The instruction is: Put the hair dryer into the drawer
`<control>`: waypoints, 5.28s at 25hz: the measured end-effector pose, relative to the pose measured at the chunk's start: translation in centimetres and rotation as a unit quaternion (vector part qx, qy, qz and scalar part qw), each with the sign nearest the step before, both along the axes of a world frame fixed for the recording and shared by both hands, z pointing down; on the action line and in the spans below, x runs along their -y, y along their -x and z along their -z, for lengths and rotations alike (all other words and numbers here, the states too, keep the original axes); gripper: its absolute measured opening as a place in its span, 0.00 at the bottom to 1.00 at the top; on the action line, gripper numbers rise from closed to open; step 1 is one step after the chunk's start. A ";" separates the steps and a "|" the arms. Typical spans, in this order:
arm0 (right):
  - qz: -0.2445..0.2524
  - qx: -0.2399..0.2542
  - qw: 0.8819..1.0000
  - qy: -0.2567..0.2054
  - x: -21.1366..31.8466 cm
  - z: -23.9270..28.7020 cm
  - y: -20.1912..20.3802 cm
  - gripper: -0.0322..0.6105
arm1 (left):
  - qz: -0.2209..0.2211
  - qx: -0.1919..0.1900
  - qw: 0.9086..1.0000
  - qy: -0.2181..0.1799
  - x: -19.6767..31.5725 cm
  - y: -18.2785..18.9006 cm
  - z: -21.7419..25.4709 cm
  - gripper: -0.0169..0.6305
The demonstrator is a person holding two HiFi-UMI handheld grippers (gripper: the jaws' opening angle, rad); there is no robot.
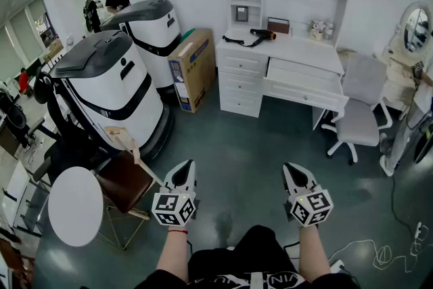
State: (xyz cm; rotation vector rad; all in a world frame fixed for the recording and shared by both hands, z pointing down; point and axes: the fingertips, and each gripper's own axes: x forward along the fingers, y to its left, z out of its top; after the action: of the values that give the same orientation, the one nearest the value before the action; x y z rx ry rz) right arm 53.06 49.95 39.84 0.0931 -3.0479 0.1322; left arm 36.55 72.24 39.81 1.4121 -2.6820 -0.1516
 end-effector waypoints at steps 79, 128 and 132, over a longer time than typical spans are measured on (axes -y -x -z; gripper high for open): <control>-0.083 -0.051 0.991 0.092 42.0 -4.4 64.9 0.06 | -0.109 -0.050 0.992 0.035 46.1 64.8 -3.1 0.03; -0.270 -0.167 0.904 0.285 70.6 -15.8 88.9 0.35 | -0.210 -0.063 0.968 0.126 69.7 85.0 -9.6 0.03; -0.289 -0.183 0.889 0.303 72.3 -16.8 89.8 0.39 | -0.216 -0.064 0.965 0.133 70.5 85.6 -9.9 0.03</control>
State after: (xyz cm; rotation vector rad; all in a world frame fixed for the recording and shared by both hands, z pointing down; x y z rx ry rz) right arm -36.74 -22.30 56.62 0.8583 -2.3716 0.9620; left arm -49.02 1.71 49.74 1.7753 -2.1328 0.1457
